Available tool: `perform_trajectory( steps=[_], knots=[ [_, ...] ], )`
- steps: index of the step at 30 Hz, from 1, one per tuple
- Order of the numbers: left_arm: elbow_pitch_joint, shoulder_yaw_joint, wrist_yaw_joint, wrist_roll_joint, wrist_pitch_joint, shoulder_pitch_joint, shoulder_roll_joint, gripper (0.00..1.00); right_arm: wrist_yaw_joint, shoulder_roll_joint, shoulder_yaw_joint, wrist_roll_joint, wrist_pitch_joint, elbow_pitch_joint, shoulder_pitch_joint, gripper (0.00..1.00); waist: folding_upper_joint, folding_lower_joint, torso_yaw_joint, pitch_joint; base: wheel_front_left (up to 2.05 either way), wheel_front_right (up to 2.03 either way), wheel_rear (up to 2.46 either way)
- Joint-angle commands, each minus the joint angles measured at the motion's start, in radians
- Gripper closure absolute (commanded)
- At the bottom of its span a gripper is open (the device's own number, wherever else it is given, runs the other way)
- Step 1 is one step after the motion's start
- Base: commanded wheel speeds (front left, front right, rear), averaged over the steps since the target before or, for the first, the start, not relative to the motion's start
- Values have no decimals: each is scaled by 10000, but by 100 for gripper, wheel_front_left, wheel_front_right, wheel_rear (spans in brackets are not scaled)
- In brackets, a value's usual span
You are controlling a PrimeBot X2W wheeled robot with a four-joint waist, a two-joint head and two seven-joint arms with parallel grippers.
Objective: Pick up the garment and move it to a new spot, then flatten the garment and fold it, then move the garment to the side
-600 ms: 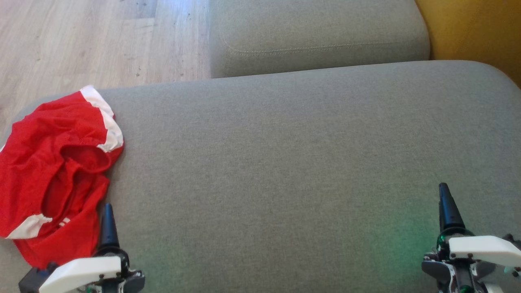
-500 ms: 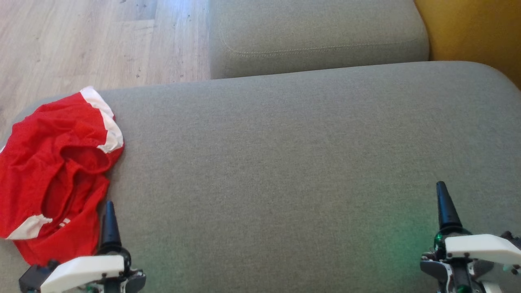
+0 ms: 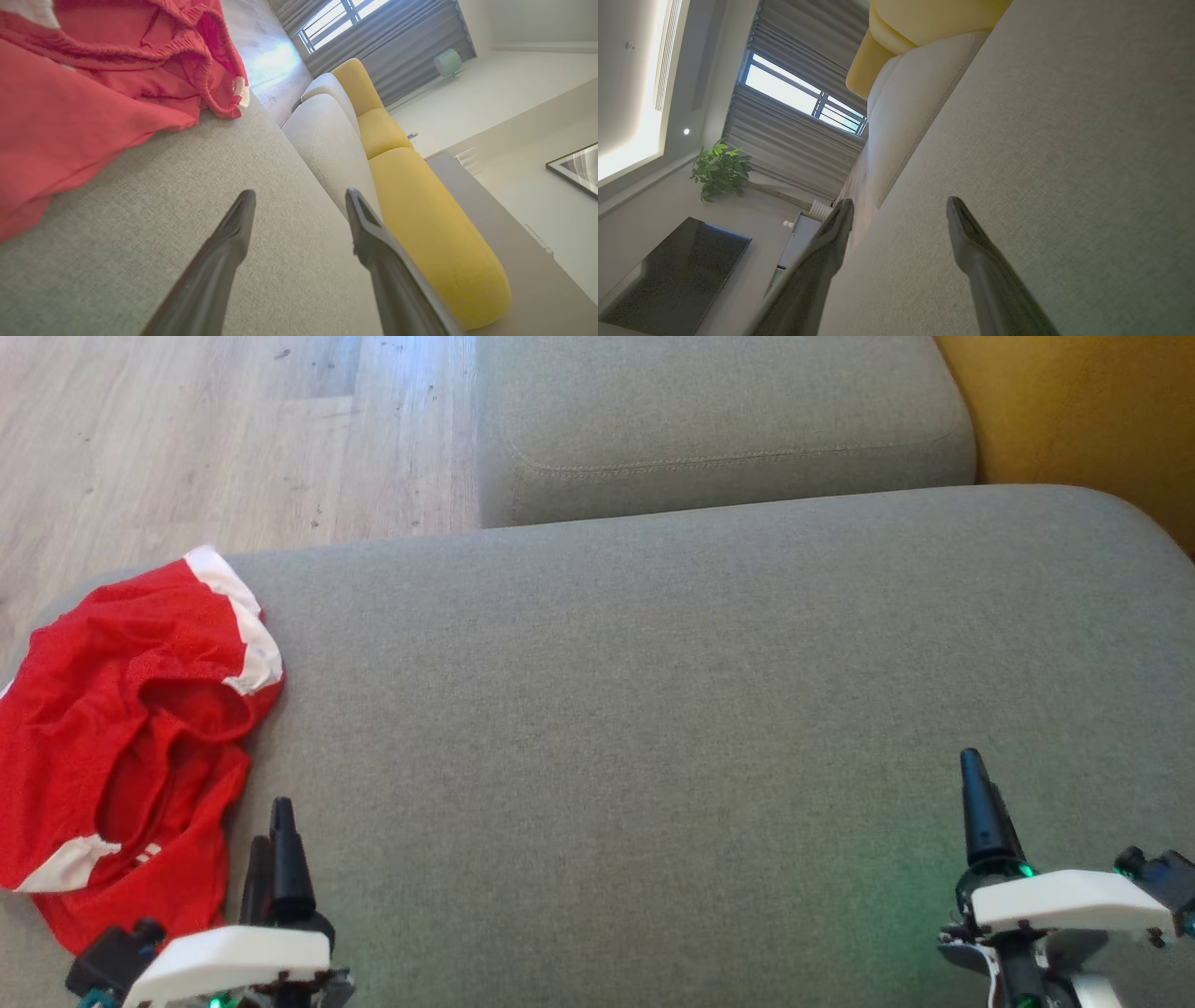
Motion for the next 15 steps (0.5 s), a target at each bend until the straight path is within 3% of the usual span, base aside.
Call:
perform_trajectory(
  steps=[1,15],
  knots=[
    [-423,59,10,391,-133,-272,57,0,-3,-30,202,-376,-120,-430,-312,0,0,0,-6,-13,0,0,0],
    [-734,-272,135,2191,-545,-123,76,0,-3,-37,712,-2224,-534,-676,-246,0,0,0,-45,-126,0,0,0]
  ],
)
